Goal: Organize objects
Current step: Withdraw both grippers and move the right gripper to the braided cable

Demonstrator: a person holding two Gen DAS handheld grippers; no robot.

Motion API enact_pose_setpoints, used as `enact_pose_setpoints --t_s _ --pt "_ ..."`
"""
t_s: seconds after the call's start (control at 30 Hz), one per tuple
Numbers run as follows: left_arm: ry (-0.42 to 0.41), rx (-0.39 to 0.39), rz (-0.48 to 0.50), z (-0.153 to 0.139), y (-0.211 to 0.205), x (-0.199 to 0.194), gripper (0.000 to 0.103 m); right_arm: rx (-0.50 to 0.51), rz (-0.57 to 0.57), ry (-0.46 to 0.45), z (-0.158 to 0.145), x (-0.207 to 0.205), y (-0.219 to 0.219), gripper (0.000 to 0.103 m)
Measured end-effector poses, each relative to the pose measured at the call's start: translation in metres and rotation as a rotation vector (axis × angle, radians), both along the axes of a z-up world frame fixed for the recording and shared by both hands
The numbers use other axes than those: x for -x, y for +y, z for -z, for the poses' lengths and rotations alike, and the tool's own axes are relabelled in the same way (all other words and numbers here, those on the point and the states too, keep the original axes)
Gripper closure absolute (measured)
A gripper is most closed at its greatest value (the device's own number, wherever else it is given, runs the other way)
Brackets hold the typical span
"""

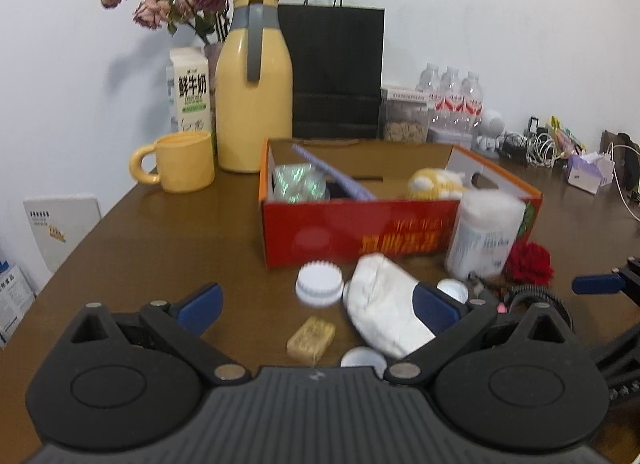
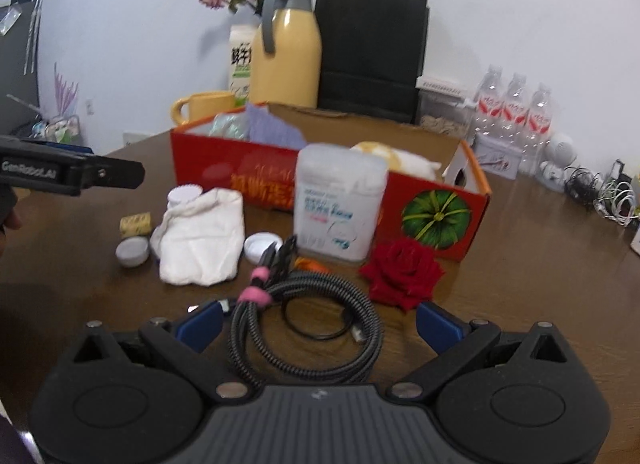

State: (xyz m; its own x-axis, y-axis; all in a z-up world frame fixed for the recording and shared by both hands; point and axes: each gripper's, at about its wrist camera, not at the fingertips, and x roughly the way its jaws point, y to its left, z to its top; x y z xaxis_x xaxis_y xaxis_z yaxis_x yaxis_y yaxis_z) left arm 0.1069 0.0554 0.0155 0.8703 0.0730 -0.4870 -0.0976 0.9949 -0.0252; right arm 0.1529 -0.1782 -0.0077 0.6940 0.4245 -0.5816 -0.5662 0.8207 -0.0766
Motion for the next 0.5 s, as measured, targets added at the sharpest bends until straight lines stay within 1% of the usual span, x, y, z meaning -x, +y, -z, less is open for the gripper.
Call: enact_pose_setpoints --t_s 0.1,0.23,0.3,0.37,0.5 --pt "0.014 0.009 -0.005 0.004 0.003 0.008 0.000 0.037 0.000 0.019 0.006 -0.007 0.007 0.000" --pt "0.026 0.021 -0.024 0.007 0.008 0.013 0.000 0.036 -0.020 0.032 0.009 -0.016 0.014 0.000" --pt "0.031 0.034 -0.035 0.008 0.012 0.016 0.000 0.026 -0.021 0.033 0.010 -0.018 0.013 0.005" --pt "0.033 0.046 -0.040 0.009 0.015 0.019 0.000 -0.003 -0.038 0.052 0.010 -0.019 0.011 0.013" --pt "0.040 0.052 -0.047 0.011 0.017 0.021 0.000 0.003 -0.039 0.041 0.009 -0.017 0.012 0.013"
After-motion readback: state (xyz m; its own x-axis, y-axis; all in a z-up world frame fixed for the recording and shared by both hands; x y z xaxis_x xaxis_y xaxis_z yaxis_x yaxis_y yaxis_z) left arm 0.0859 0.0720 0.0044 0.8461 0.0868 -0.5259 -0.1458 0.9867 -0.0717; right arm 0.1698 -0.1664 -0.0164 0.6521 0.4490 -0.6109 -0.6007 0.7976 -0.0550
